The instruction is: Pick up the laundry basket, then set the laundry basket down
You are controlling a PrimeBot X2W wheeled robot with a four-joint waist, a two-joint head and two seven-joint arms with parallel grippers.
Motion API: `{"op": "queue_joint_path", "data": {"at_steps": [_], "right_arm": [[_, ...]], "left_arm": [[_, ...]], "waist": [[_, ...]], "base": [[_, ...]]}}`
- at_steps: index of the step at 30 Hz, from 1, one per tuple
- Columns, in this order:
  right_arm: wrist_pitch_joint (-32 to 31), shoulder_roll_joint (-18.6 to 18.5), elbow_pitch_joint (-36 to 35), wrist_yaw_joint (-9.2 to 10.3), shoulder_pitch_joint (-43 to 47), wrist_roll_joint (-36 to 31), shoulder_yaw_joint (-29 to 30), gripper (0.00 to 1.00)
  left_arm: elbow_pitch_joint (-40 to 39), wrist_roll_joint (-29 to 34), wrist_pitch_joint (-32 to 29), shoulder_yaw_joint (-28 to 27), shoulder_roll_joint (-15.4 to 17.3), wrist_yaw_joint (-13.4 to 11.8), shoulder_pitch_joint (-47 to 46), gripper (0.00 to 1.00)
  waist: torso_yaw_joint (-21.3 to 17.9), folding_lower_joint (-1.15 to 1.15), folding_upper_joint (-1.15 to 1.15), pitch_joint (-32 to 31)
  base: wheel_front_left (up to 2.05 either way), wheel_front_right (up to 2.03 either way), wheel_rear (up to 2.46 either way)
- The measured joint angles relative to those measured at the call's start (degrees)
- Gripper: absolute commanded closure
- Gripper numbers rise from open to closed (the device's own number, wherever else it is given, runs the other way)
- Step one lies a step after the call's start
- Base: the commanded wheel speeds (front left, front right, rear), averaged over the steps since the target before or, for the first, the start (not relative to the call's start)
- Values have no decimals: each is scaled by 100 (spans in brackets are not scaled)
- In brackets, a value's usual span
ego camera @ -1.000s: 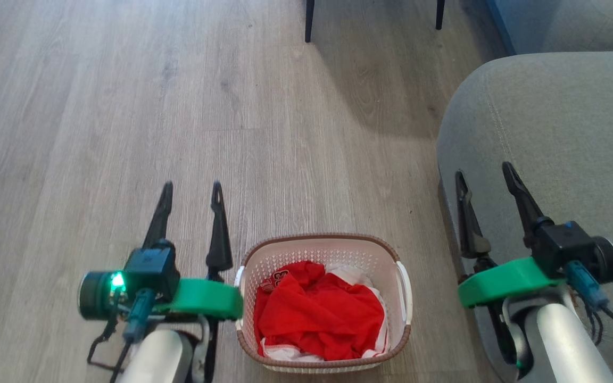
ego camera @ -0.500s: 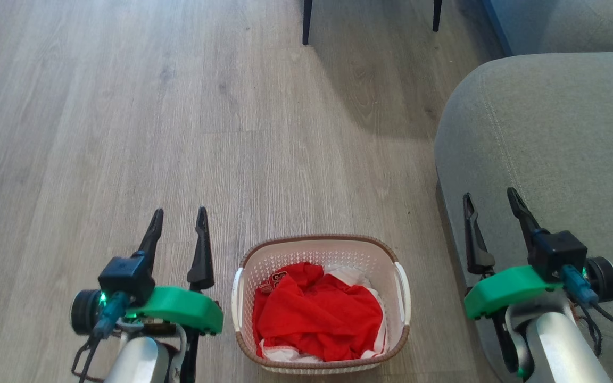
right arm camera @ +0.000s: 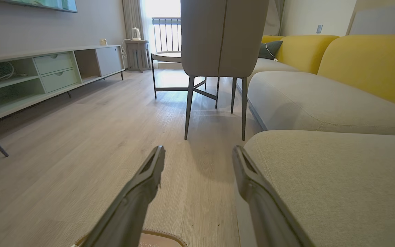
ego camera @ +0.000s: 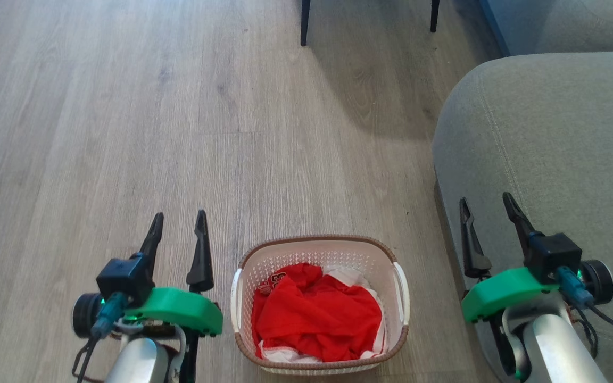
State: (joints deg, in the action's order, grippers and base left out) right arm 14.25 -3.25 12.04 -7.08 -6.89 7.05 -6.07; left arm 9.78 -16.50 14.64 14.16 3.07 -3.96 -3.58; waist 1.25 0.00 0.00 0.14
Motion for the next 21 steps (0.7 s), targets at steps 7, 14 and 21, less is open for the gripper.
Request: {"op": "queue_joint_path", "data": {"at_steps": [7, 14, 21], "right_arm": [[0, 0, 32, 0, 0, 0, -26, 0], [0, 1, 230, 0, -85, -22, -141, 0], [0, 1, 653, 0, -715, -15, -200, 0]], "left_arm": [[27, -25, 0, 10, 0, -4, 0, 0], [133, -32, 1, 55, -2, -10, -29, 0], [590, -123, 0, 190, -13, -37, -522, 0]], "waist": [[11, 0, 0, 40], [33, 0, 0, 274], [76, 0, 0, 877]], "base": [[0, 0, 0], [0, 0, 0], [0, 0, 0]]}}
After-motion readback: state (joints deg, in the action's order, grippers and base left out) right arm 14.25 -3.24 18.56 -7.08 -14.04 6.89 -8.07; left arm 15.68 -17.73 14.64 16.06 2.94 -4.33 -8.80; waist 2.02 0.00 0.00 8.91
